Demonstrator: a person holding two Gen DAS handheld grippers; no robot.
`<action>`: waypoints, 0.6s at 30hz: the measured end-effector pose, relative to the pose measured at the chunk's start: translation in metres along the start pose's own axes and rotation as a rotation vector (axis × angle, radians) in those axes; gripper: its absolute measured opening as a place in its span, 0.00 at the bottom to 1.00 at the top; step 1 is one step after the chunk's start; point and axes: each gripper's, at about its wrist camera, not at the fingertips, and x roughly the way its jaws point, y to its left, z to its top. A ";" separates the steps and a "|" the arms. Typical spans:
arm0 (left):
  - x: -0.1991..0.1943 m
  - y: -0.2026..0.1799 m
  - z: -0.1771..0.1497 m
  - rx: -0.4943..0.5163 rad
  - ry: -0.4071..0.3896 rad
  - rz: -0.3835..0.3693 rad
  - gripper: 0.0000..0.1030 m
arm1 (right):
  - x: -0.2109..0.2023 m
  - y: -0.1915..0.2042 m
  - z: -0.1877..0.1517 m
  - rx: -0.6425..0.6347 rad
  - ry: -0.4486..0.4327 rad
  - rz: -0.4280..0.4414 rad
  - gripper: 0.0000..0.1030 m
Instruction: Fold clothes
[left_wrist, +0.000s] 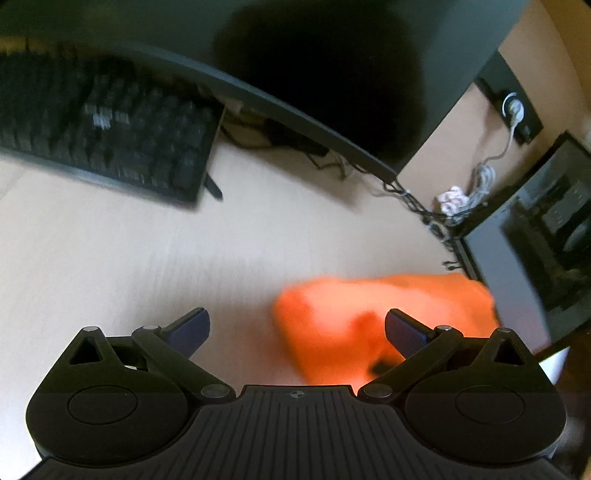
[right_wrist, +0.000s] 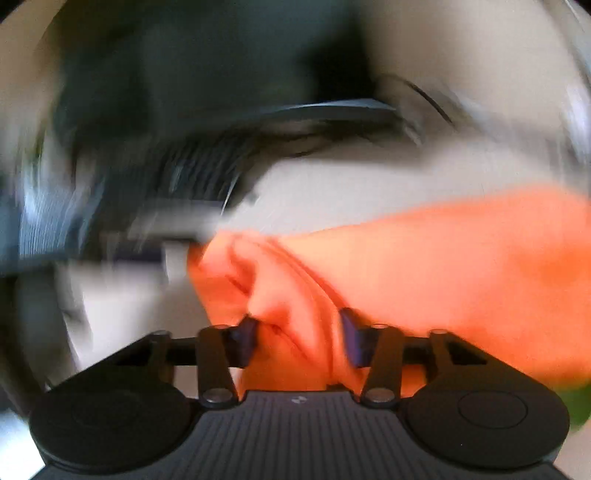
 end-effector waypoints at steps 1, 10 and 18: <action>0.004 0.004 -0.001 -0.050 0.029 -0.058 1.00 | -0.001 -0.018 0.004 0.122 0.000 0.046 0.36; 0.066 -0.019 0.014 -0.250 0.204 -0.343 1.00 | -0.014 0.002 -0.015 -0.198 -0.073 -0.038 0.67; 0.068 -0.058 0.033 -0.157 0.212 -0.365 1.00 | 0.008 0.047 -0.071 -0.816 -0.151 -0.263 0.83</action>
